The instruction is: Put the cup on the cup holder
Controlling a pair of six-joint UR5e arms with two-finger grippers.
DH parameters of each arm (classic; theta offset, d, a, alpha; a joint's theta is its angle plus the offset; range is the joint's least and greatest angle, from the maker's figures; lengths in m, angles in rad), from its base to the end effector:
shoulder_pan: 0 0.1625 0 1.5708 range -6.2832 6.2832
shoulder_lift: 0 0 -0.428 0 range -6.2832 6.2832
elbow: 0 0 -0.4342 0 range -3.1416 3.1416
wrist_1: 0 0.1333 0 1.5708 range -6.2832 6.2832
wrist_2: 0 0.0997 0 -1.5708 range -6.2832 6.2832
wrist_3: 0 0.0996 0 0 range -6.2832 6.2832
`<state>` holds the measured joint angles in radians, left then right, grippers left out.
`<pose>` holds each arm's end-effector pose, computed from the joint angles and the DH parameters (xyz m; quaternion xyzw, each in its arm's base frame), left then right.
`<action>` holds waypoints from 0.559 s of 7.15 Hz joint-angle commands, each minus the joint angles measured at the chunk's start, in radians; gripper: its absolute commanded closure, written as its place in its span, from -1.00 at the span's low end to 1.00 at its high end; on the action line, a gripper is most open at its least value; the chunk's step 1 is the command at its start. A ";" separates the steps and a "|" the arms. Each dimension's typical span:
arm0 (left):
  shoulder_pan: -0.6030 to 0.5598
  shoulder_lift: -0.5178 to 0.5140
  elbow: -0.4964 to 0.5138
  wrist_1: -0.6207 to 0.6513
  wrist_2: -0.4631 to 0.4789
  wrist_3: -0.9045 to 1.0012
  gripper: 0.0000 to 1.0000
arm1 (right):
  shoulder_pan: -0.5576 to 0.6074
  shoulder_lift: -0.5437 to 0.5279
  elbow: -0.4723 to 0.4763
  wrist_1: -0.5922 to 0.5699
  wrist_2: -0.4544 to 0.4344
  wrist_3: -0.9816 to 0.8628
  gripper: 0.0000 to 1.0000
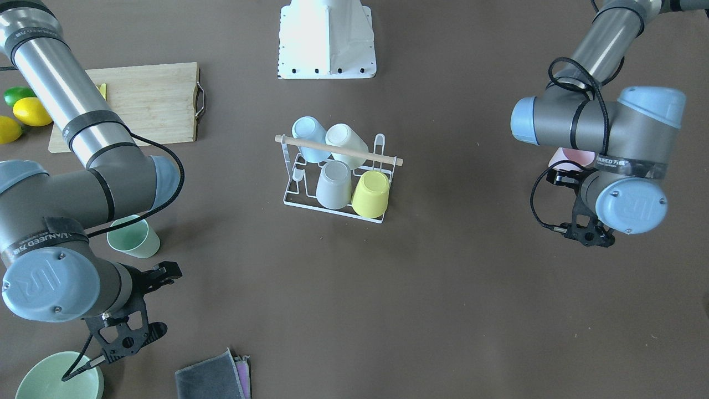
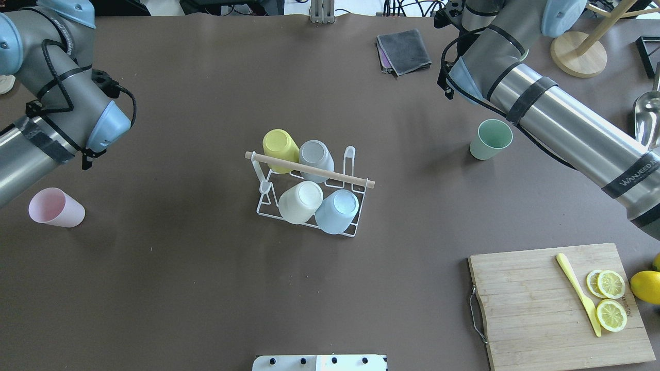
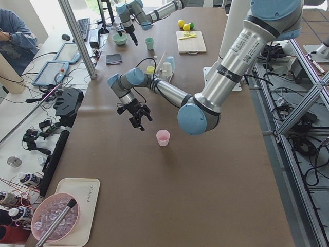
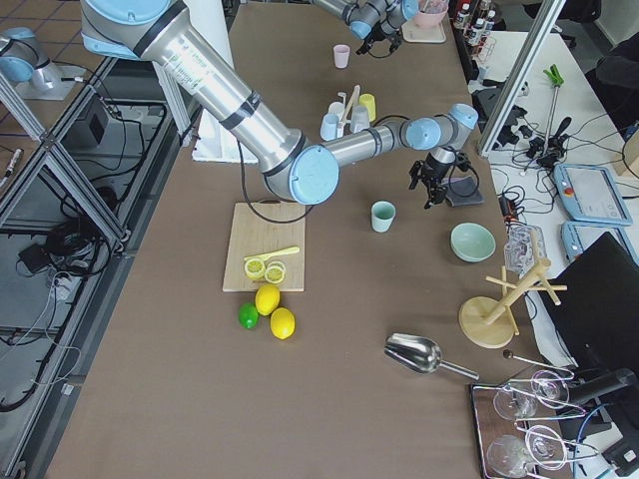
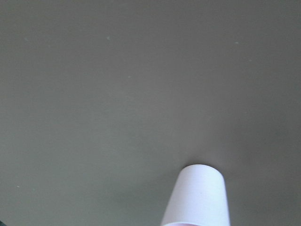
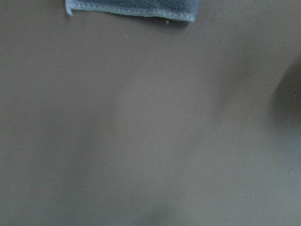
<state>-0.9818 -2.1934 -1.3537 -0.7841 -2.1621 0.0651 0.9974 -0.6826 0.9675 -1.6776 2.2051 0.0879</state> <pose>0.3299 -0.6339 0.4528 -0.2491 0.2294 0.2495 0.9072 -0.4048 -0.7637 0.3717 -0.0209 -0.3212 -0.2544 0.9120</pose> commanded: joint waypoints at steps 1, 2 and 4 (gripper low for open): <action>0.076 -0.063 0.079 0.066 -0.035 0.002 -0.98 | -0.006 0.052 -0.091 -0.086 0.010 -0.069 -1.00; 0.107 -0.068 0.102 0.066 0.022 0.112 -0.98 | -0.006 0.083 -0.157 -0.105 0.024 -0.089 -1.00; 0.109 -0.092 0.172 0.068 0.099 0.248 -0.98 | -0.025 0.112 -0.242 -0.132 0.024 -0.105 -1.00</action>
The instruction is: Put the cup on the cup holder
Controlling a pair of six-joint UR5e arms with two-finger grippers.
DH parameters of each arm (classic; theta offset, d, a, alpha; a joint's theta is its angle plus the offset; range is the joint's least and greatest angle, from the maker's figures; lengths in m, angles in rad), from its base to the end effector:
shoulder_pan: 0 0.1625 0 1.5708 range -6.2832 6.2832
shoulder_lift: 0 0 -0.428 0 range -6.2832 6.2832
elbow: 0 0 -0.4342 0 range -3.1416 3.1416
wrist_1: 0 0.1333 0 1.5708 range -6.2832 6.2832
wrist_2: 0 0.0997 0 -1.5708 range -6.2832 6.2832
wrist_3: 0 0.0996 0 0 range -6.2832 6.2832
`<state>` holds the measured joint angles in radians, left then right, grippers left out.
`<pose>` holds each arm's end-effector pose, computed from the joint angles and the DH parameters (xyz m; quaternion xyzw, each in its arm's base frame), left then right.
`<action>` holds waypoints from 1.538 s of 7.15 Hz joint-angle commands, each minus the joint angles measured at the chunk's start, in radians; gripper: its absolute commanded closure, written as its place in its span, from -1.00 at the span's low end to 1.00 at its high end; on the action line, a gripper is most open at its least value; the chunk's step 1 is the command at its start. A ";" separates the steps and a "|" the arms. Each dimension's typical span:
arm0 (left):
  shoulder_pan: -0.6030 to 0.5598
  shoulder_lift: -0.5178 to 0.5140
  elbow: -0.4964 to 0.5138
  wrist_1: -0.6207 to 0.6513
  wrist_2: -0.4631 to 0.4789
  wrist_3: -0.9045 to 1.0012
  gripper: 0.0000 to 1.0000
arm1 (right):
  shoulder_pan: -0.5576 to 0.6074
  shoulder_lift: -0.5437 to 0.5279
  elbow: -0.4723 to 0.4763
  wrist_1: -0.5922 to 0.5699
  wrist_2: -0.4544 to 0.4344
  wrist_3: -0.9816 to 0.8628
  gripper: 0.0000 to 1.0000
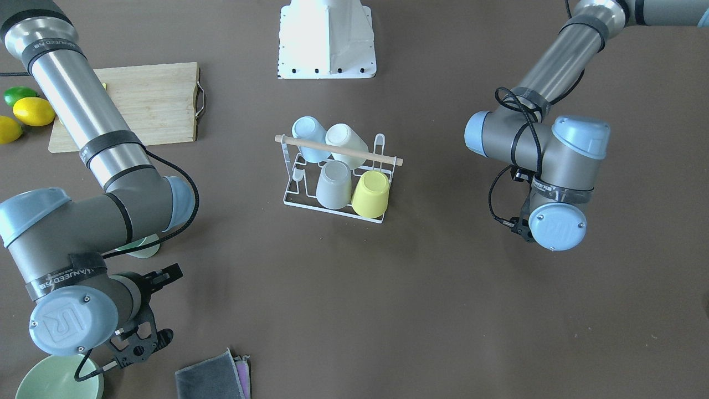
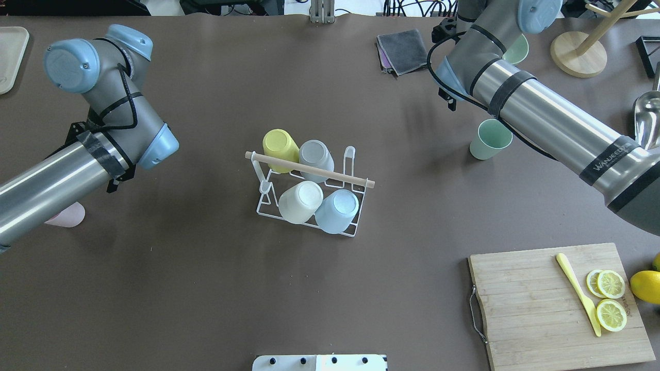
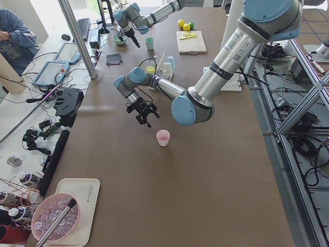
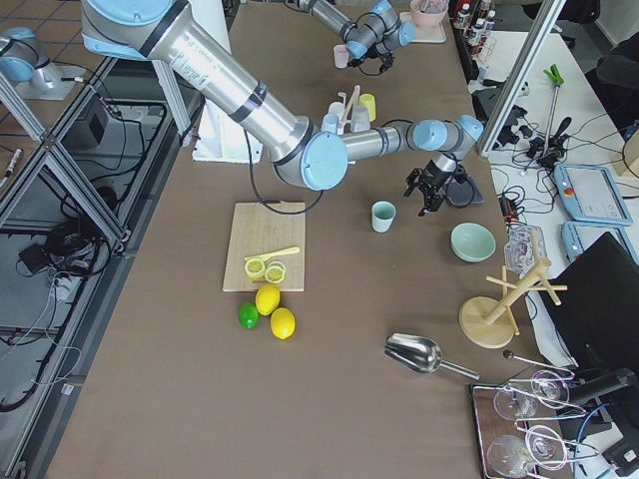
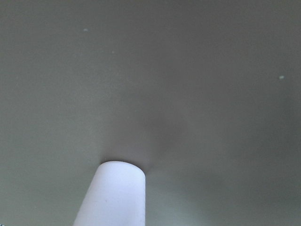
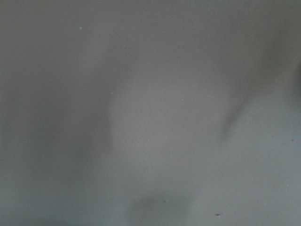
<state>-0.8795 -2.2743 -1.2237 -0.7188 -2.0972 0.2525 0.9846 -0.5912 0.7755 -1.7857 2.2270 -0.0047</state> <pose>0.4016 -0.6159 0.4606 -0.2860 0.1946 0.3687 0.8628 -0.4261 -0.7727 0.4034 -0.1062 -0.3045 -0.2709 0.9070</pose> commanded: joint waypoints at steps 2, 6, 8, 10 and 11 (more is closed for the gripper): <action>0.053 -0.013 0.068 0.018 0.095 0.059 -0.97 | -0.015 0.048 -0.114 -0.087 0.002 -0.078 -1.00; 0.088 -0.018 0.095 0.018 0.144 0.057 -0.97 | -0.032 0.057 -0.134 -0.213 0.006 -0.155 -1.00; 0.102 -0.010 0.095 0.018 0.204 0.059 -0.97 | -0.061 0.056 -0.159 -0.227 -0.003 -0.156 -1.00; 0.100 0.013 0.081 0.016 0.249 0.060 -0.97 | -0.076 0.057 -0.179 -0.242 -0.020 -0.166 -1.00; 0.099 0.021 0.078 0.016 0.249 0.062 -0.97 | -0.078 0.065 -0.196 -0.248 -0.027 -0.176 -1.00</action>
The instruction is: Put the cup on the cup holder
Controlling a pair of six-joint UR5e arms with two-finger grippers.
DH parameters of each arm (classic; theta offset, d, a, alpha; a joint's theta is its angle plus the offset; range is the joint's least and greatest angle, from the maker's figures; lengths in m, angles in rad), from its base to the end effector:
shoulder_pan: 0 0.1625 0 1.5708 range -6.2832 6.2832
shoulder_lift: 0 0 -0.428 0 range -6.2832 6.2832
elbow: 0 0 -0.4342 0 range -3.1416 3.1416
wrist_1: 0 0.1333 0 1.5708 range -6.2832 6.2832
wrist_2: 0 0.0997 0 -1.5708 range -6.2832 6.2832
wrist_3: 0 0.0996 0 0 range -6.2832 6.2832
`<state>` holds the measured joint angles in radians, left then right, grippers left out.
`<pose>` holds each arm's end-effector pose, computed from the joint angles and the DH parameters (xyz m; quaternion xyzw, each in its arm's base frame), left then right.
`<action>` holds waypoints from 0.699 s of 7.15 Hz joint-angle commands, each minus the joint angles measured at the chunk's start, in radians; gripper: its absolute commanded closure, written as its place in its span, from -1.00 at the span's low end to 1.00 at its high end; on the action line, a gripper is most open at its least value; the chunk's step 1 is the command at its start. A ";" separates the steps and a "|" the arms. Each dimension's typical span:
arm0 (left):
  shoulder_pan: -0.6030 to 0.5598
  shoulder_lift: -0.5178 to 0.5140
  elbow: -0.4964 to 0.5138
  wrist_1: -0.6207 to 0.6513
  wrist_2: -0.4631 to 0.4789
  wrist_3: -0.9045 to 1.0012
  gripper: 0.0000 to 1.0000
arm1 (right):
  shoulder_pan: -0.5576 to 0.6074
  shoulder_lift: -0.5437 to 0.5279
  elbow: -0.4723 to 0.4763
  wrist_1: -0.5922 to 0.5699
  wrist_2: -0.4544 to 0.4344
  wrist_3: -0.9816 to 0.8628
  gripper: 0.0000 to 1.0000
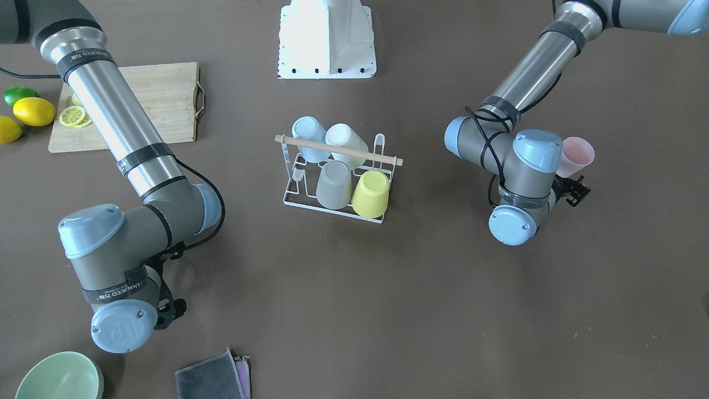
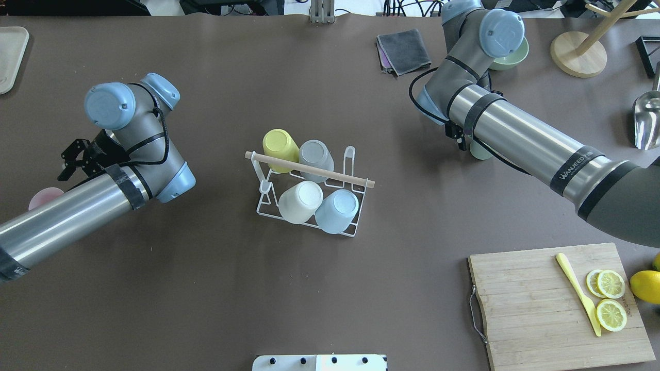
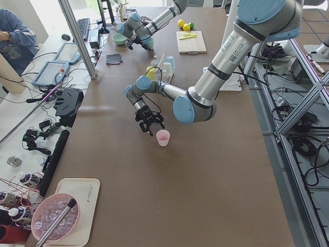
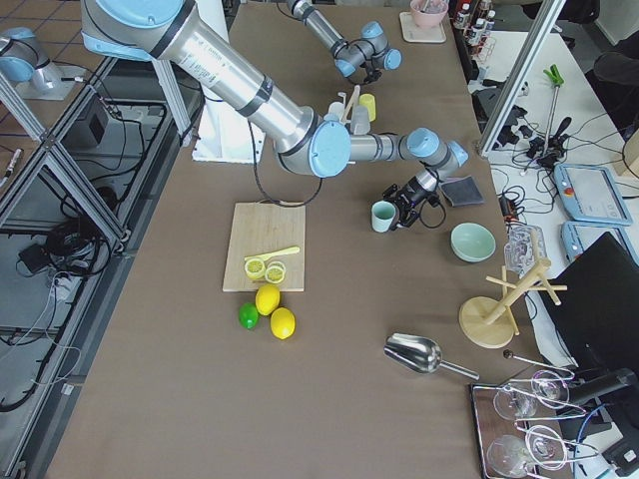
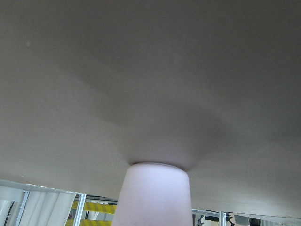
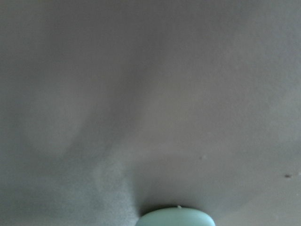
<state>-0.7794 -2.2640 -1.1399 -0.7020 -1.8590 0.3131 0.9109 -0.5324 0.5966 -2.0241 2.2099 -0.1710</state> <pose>0.4386 -0.5810 0.5144 -0.3196 0.0631 0.4590 0.8266 -0.4713 -0.7279 0.4637 -0.2527 -0.2546 -0.3204 0.8767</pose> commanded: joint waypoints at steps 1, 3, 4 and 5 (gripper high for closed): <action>-0.003 0.020 -0.014 -0.001 0.011 0.001 -0.97 | -0.004 0.008 -0.026 -0.010 -0.016 -0.013 -1.00; -0.001 0.053 -0.046 0.001 0.012 0.001 -0.97 | -0.004 0.022 -0.049 -0.011 -0.021 -0.013 -1.00; 0.002 0.069 -0.066 0.001 0.012 0.001 -0.97 | -0.004 0.025 -0.052 -0.012 -0.033 -0.015 -0.42; 0.002 0.069 -0.075 0.003 0.011 0.004 -0.97 | -0.004 0.028 -0.052 -0.013 -0.035 -0.015 0.79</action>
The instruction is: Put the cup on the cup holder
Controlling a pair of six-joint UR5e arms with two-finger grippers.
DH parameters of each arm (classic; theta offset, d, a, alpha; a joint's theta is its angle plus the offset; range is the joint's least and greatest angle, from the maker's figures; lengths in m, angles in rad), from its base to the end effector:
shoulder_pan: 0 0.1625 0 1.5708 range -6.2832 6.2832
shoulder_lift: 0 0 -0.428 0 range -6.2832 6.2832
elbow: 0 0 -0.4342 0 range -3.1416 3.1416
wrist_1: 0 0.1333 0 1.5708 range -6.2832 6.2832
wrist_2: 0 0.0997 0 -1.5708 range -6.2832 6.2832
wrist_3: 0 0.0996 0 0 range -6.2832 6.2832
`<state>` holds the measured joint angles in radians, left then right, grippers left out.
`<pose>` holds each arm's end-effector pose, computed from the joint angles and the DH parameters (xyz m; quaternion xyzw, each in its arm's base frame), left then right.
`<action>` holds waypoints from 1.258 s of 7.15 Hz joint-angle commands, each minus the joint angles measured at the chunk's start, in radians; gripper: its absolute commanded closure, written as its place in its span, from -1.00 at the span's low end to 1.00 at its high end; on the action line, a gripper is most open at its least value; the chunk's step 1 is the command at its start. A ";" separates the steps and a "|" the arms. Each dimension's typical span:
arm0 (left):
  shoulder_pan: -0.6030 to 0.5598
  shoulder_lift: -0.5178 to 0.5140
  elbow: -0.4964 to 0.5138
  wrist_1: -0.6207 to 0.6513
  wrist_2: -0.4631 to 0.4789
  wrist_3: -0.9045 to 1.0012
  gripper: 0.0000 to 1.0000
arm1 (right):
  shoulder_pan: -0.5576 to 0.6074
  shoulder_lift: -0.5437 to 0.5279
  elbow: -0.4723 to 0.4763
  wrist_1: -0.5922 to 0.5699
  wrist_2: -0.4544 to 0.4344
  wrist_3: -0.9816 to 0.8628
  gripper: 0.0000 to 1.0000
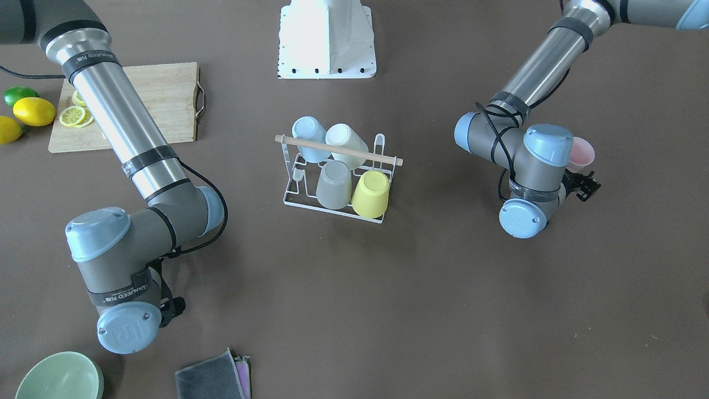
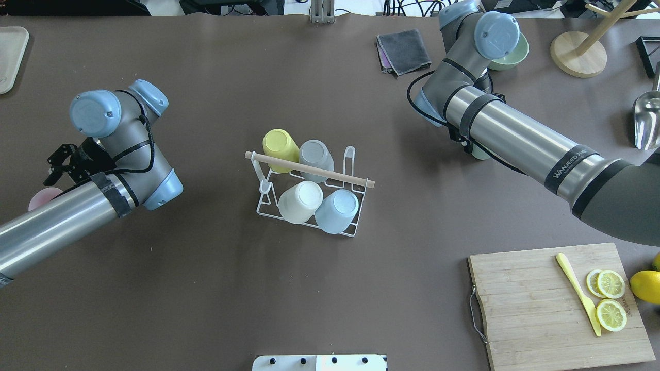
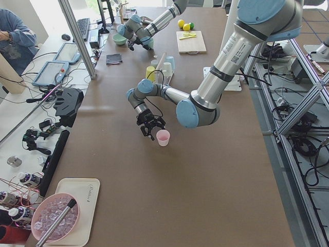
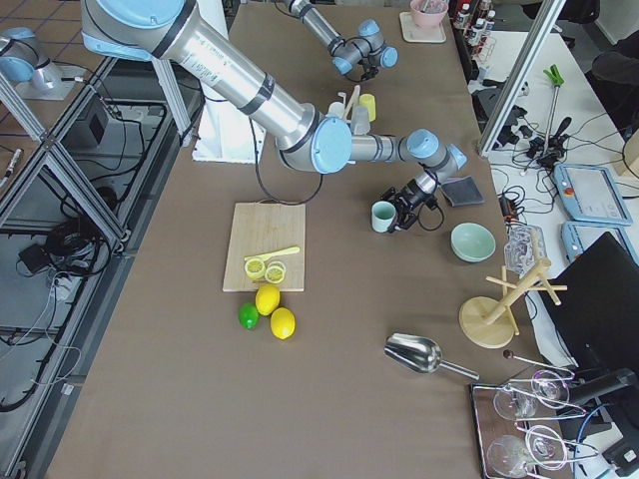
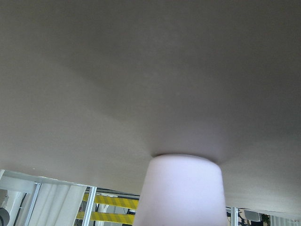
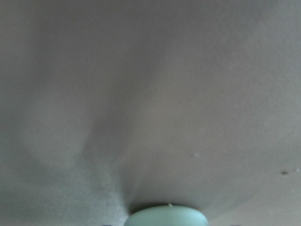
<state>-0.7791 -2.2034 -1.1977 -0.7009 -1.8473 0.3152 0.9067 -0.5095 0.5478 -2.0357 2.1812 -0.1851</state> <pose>0.4232 -0.5670 0.5319 -0.3202 0.0575 0.4613 0.8254 -0.4728 -0.7278 0.4702 -0.2658 -0.2374 -0.3261 0.8756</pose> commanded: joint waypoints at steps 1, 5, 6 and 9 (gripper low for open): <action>0.006 0.023 -0.037 0.001 -0.001 0.004 -0.97 | 0.000 0.008 -0.003 -0.021 -0.009 -0.005 1.00; 0.014 0.056 -0.057 0.003 0.000 0.002 -0.94 | 0.060 0.052 0.071 -0.094 0.020 -0.056 1.00; 0.015 0.068 -0.066 0.003 0.002 0.004 -0.94 | 0.078 0.052 0.145 -0.083 0.038 -0.056 1.00; 0.015 0.088 -0.085 0.006 0.008 0.002 -0.94 | 0.161 0.019 0.315 0.153 0.094 0.022 1.00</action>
<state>-0.7641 -2.1252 -1.2726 -0.6962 -1.8426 0.3177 1.0333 -0.4706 0.7805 -1.9810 2.2618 -0.2062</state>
